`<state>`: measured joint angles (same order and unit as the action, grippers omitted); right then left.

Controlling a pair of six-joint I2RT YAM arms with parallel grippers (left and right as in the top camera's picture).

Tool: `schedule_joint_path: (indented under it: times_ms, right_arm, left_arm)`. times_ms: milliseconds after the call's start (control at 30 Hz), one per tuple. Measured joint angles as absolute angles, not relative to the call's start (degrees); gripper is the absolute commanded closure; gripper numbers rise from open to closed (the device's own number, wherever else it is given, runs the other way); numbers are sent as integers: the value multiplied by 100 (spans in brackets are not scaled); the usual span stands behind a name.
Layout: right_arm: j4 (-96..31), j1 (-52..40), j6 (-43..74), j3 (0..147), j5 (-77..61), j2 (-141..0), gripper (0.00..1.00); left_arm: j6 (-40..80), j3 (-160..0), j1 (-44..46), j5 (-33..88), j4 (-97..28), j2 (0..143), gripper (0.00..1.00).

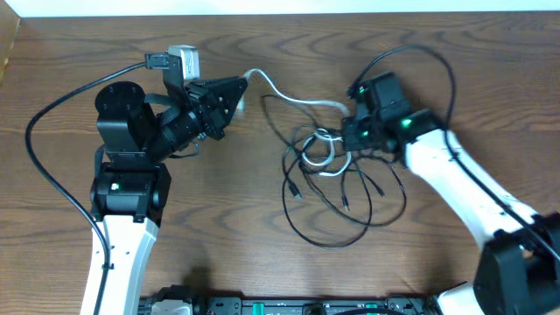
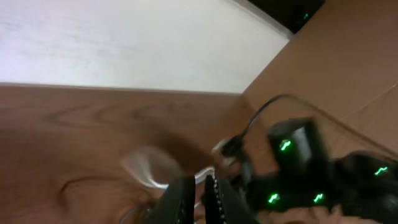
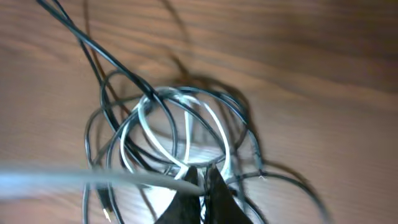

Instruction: Untangle cables

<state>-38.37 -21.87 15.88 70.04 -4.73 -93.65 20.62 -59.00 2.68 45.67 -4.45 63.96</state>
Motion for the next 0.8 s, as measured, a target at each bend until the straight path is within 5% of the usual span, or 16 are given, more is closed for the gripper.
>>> schedule_joint_path:
  times_ms: [400,800]
  right_arm:
    - [-6265,-1378,1529,9288,1057,-9282,99]
    - [-5907,-1382,1525,11238,283,-9282,99]
  left_arm:
    - [1212,-5916,268,4294,-1940,6497,78]
    - [810,-5916,672,4289,-2217,7194,78]
